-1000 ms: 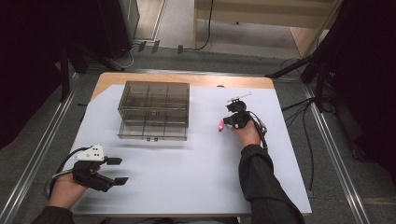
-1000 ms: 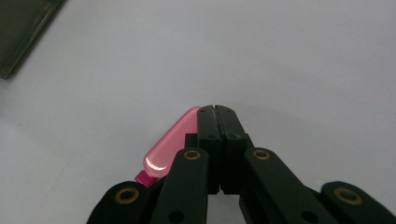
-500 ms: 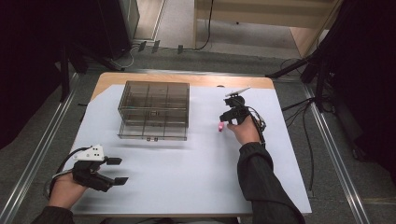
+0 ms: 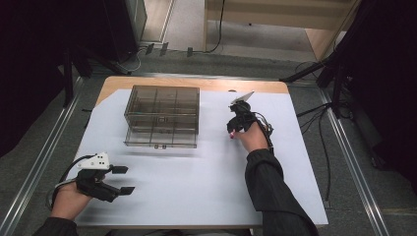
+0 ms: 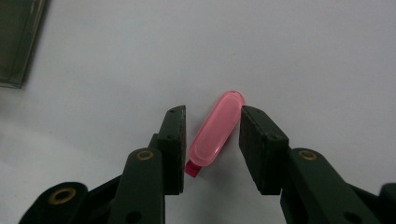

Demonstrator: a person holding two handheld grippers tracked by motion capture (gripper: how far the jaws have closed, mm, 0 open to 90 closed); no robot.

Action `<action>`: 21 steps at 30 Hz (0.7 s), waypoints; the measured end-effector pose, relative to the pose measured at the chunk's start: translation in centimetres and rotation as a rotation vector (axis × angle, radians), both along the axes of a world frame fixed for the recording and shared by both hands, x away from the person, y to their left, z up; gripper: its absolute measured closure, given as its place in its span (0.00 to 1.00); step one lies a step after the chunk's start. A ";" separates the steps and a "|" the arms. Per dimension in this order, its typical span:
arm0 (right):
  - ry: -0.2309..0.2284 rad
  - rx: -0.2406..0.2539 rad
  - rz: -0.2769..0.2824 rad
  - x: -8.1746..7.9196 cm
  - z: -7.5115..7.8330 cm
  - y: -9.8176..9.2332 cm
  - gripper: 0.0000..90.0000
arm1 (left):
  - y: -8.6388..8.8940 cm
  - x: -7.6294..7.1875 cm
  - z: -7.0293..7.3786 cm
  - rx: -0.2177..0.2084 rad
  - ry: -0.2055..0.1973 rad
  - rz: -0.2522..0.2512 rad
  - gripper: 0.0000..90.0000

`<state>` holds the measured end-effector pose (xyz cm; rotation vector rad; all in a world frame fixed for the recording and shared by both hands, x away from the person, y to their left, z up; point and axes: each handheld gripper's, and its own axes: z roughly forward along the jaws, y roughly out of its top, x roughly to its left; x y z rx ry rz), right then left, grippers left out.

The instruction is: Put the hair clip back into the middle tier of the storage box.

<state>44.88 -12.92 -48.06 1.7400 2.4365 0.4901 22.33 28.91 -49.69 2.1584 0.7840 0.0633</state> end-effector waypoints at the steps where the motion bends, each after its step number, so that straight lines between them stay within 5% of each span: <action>1: 0.008 -0.008 0.000 0.0 -0.1 0.1 0.70 | 0.0 0.0 0.0 -0.002 0.000 0.003 0.24; 12: -0.008 -0.093 0.028 -0.1 -0.6 0.6 0.80 | -0.1 0.0 0.0 0.001 -0.001 0.002 0.24; 21: -0.019 -0.106 0.050 -0.2 -0.6 0.6 0.86 | 0.0 0.0 0.0 0.001 0.001 -0.001 0.24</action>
